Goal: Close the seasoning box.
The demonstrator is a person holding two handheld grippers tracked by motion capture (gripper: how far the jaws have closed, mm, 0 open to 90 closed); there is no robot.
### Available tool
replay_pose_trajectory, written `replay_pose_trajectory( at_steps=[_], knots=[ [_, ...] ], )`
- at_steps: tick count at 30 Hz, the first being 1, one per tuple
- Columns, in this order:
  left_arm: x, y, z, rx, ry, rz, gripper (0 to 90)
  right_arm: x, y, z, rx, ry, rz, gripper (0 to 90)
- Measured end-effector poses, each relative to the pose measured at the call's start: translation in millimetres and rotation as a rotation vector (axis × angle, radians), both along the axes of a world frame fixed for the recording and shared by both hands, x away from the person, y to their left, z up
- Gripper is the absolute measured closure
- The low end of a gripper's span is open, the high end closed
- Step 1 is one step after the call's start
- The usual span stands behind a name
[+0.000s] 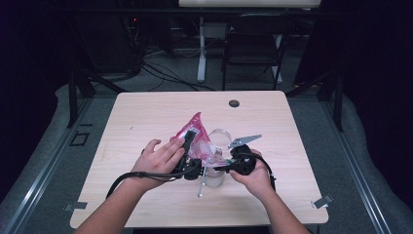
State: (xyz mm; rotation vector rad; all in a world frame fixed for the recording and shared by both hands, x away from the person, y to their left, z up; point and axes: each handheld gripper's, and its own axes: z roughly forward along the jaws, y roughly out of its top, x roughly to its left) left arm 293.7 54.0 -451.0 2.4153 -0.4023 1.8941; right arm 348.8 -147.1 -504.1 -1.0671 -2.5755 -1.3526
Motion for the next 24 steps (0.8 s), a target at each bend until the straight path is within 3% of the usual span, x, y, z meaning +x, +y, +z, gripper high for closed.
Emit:
replay_pose_trajectory(
  at_steps=[24],
  knots=[
    [-0.8,-1.1,1.2,0.021,-0.004,0.002,63.2,0.4,1.4,-1.3,0.004,0.002,-0.006,90.0]
  ],
)
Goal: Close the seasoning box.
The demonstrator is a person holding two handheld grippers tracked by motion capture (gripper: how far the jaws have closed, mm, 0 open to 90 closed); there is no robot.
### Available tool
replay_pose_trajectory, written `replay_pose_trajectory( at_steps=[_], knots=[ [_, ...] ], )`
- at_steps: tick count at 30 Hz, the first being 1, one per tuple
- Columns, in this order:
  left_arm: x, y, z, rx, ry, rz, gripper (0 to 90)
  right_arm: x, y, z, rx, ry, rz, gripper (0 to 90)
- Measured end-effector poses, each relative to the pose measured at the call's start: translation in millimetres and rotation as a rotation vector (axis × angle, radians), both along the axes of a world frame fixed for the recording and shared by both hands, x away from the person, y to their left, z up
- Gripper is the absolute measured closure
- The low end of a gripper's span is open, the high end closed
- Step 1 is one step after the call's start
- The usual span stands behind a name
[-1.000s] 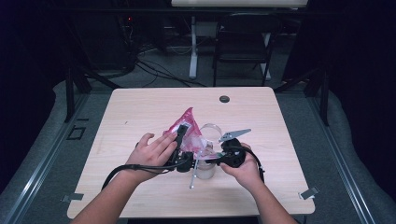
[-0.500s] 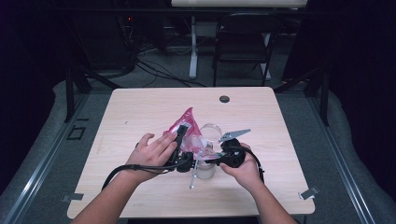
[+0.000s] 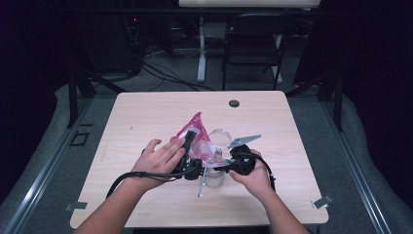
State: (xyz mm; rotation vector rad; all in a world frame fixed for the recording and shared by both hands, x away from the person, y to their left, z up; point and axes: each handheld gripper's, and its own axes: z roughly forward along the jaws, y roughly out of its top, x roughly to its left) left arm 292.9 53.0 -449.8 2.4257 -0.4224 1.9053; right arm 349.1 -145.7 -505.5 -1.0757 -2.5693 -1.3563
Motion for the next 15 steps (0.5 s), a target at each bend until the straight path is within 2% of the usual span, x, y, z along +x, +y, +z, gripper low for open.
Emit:
replay_pose_trajectory(
  at_steps=[15],
  knots=[
    [1.7,0.1,0.7,0.007,0.014,0.012,62.9,0.3,1.3,0.2,0.0,0.002,0.001,90.0]
  ],
)
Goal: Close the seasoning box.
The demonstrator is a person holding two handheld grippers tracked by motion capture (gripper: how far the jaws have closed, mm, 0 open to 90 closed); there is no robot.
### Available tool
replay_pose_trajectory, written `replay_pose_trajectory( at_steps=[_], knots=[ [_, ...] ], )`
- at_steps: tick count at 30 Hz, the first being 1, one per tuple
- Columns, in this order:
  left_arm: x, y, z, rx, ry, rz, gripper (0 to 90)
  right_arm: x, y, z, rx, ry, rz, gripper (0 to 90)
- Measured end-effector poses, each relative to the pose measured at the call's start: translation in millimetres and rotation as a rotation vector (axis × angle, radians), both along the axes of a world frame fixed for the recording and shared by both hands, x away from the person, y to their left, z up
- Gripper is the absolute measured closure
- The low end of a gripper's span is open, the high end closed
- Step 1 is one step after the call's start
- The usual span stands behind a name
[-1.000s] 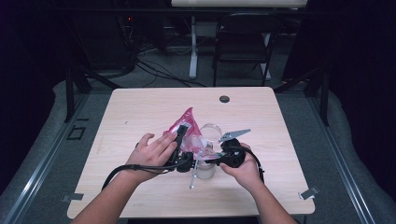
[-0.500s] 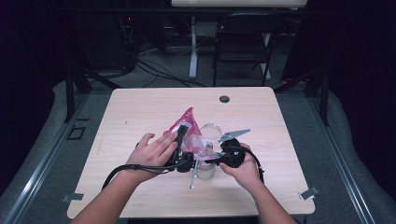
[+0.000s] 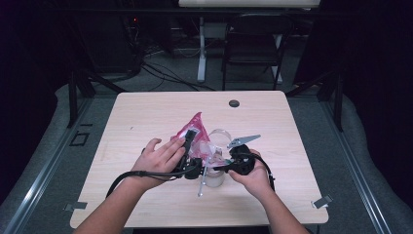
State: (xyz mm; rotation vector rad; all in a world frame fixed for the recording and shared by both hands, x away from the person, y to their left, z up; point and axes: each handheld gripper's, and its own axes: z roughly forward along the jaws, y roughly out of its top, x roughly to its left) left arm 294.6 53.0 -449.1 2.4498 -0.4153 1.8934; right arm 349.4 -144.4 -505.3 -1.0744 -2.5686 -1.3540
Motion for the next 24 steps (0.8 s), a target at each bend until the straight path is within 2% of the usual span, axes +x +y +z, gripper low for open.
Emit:
replay_pose_trajectory(
  at_steps=[24],
  knots=[
    [4.2,0.7,1.1,-0.022,0.002,0.016,64.2,-3.8,-0.3,7.3,-0.013,-0.03,0.002,90.0]
  ],
)
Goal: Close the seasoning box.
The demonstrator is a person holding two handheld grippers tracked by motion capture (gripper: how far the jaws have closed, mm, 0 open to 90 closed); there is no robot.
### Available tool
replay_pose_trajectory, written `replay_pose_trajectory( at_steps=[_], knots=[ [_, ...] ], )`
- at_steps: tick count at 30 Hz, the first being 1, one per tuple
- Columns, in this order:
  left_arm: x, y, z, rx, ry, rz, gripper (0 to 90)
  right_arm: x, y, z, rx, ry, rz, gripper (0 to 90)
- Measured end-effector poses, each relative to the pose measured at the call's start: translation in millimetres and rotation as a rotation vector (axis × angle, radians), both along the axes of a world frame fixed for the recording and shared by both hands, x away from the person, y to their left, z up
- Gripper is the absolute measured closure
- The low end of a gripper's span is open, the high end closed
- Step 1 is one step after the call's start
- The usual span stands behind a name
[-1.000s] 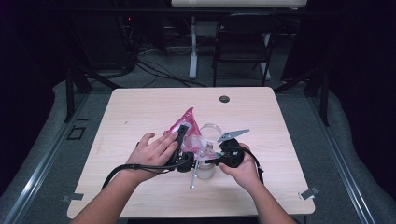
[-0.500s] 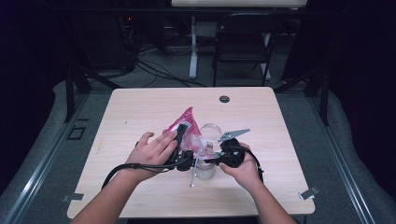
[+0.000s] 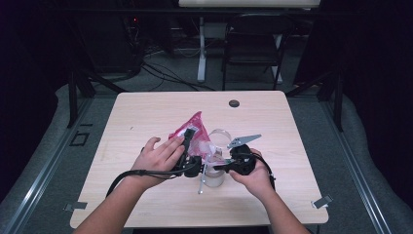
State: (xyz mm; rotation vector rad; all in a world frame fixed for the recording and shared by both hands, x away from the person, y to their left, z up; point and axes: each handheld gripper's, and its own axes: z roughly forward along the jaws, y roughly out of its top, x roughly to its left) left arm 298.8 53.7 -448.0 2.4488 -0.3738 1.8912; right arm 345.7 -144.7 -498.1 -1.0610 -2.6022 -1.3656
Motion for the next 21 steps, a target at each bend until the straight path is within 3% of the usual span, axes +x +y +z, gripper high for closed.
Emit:
replay_pose_trajectory(
  at_steps=[11,21],
  knots=[
    [0.1,-1.1,0.0,0.019,0.01,0.004,67.9,0.1,-1.3,1.0,0.002,0.0,-0.006,90.0],
    [-0.2,0.4,-1.1,0.004,0.014,0.011,68.2,0.3,-3.4,2.5,0.003,-0.018,-0.016,90.0]
  ],
)
